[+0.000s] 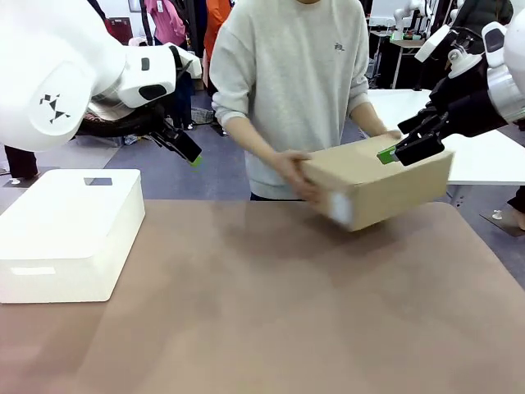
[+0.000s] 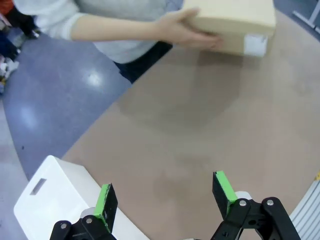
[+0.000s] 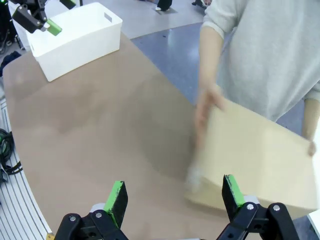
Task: Pack the shoes into the box.
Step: Press down on the lid of the Shoes Box.
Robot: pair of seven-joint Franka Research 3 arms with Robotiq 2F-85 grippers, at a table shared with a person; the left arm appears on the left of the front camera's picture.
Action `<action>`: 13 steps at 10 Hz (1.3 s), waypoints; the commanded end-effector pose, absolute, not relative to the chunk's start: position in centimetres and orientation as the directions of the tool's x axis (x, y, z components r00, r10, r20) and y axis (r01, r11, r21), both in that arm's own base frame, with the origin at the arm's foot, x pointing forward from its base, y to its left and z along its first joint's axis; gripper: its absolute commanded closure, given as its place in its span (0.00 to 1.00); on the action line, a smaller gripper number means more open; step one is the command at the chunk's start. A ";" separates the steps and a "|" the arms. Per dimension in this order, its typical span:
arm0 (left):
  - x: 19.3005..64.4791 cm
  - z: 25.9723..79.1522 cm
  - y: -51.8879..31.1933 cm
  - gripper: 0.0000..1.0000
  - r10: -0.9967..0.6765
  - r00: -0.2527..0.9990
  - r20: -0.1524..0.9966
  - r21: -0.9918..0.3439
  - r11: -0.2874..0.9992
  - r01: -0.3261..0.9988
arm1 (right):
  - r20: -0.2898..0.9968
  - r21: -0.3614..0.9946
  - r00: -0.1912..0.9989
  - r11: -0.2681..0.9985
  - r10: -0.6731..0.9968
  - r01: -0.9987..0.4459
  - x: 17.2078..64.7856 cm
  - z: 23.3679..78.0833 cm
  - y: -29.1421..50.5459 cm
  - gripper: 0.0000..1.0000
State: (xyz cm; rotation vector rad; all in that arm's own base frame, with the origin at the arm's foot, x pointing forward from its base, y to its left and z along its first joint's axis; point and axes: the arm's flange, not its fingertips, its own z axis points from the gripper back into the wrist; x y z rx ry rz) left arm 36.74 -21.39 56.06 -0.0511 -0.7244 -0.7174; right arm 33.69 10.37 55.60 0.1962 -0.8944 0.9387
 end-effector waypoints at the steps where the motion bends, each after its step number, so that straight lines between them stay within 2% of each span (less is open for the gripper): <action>1: 36.6 55.8 -21.6 0.00 -0.593 0.539 0.597 0.191 0.758 0.623 | 0.741 -0.217 0.271 0.601 0.614 -0.769 33.7 55.7 10.3 0.00; 13: 36.6 55.8 -21.6 0.00 -0.593 0.539 0.597 0.191 0.758 0.623 | 0.741 -0.217 0.271 0.601 0.614 -0.769 33.7 55.7 10.3 0.00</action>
